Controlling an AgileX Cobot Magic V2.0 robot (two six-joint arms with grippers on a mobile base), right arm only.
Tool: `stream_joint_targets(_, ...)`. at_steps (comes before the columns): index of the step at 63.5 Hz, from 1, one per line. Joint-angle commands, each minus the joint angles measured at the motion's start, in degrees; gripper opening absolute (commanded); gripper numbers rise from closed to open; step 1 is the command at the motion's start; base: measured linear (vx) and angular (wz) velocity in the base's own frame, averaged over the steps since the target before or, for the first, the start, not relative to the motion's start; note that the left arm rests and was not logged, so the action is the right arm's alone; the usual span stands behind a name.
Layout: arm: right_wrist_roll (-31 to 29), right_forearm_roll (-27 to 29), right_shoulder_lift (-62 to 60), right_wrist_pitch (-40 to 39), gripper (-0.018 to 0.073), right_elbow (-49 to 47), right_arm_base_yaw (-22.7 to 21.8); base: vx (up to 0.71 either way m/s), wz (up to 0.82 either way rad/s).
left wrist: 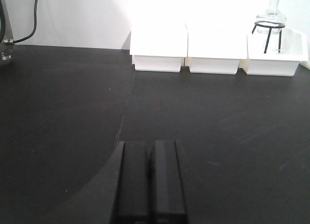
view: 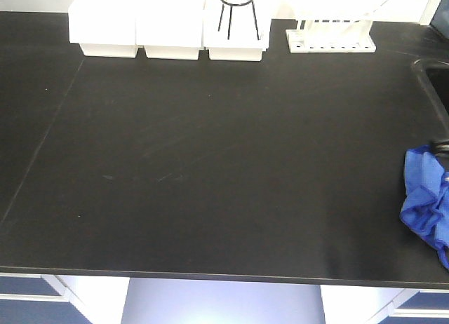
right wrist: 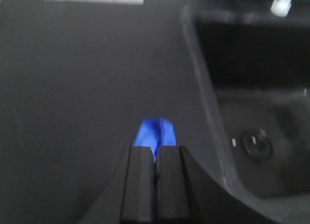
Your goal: Wipe right workspace with blue cloth
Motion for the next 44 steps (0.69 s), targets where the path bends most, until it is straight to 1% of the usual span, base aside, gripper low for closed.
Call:
stream_joint_targets(1,0.9,-4.8,4.5,-3.2,0.0035,-2.0,-0.4,0.0,0.0)
stream_joint_targets(4,0.9,-5.3,6.8,-3.2,0.0055,-2.0,-0.4,0.0,0.0)
stream_joint_targets(9,0.9,-5.3,9.7,-2.8,0.0113,-2.0,-0.4,0.0,0.0)
stream_joint_targets(10,0.9,-5.2,11.0,-2.1,0.015,-2.0,-0.4,0.0,0.0)
stream_joint_targets(12,0.9,-4.9,11.6,-1.6,0.0183,-2.0,-0.4,0.0,0.0)
stream_joint_targets(16,1.3,-4.7,12.3,-0.9,0.024,-2.0,-0.4,0.0,0.0)
stream_joint_targets(20,2.8,-4.4,12.5,0.0,0.0309,-2.0,-0.4,0.0,0.0)
stream_joint_targets(25,4.6,-4.8,12.5,1.3,0.0374,-2.0,-0.4,0.0,0.0)
stream_joint_targets(28,6.2,-5.1,12.8,1.5,0.0398,-2.0,-0.4,0.0,0.0)
stream_joint_targets(33,8.7,-7.1,14.3,0.9,0.0418,-2.0,-0.4,0.0,0.0)
stream_joint_targets(44,12.3,-13.1,19.4,-0.8,0.0423,-2.0,-0.4,0.0,0.0)
